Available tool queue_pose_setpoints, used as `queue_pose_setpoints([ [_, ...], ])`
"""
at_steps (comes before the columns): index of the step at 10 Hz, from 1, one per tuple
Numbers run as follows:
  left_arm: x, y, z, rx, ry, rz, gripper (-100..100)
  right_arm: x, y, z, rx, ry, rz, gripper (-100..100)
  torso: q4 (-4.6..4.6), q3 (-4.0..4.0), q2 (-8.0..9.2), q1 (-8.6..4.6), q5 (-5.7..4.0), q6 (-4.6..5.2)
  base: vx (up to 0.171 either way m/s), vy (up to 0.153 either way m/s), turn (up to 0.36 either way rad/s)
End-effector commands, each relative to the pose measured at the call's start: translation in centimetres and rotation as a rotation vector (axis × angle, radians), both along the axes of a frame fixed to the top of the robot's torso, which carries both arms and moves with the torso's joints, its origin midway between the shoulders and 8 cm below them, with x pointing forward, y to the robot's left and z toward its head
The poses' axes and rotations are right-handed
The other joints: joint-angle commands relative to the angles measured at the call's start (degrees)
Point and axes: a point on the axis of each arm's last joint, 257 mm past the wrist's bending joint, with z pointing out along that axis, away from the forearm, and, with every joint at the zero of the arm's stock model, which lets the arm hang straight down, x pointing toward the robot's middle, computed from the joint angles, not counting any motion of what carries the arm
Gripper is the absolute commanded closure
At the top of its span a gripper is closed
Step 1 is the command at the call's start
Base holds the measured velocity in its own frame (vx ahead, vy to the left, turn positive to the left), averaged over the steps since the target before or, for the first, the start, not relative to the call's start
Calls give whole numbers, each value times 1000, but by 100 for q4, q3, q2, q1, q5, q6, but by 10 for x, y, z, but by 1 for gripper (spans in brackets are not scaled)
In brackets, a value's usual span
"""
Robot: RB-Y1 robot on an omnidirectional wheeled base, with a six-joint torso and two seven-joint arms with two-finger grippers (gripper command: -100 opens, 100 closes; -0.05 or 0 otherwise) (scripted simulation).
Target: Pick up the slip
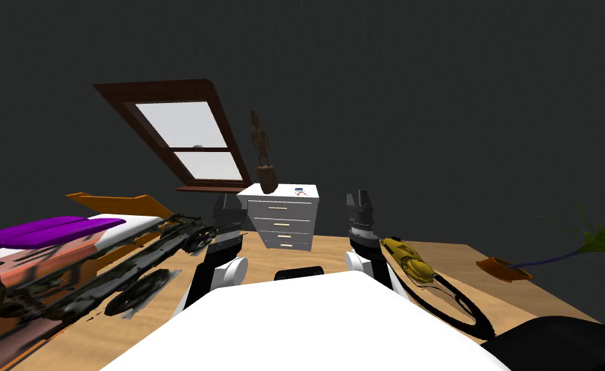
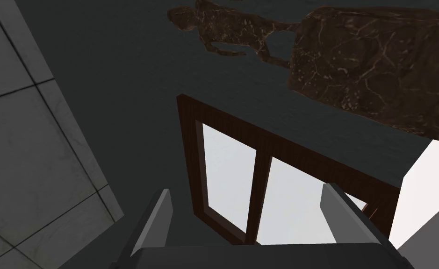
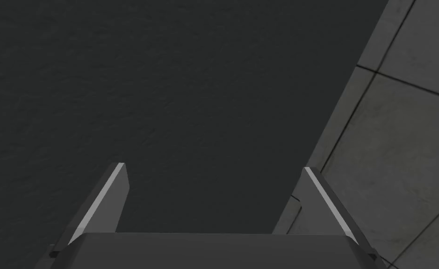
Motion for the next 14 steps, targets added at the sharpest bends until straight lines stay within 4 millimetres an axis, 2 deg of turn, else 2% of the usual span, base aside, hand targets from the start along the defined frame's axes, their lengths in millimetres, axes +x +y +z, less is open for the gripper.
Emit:
queue_pose_setpoints([
  [1,0,0,0,0,0,0,0,2,7,1,-29,-3,26,-100,0,0,0,0,0,0,-6,8,60],
  [4,0,0,0,0,0,0,0,9,30,2,-108,-21,106,-100,1,3,5,7,2,-2,-17,24,100],
  [5,0,0,0,0,0,0,0,9,32,1,-120,-18,113,-100,1,3,5,10,2,-2,-12,22,31],
  [9,0,0,0,0,0,0,0,16,65,-1,-239,-47,226,-100,1,3,6,9,2,0,-16,30,96],
  [12,0,0,0,0,0,0,0,18,79,-4,-309,-54,278,-100,1,3,5,9,2,-1,-16,23,78],
  [13,0,0,0,0,0,0,0,20,90,-6,-349,-69,315,-100,1,3,5,7,2,1,-9,28,110],
  [14,0,0,0,0,0,0,0,19,91,-7,-368,-65,323,-100,1,2,3,9,2,-1,-10,26,72],
])
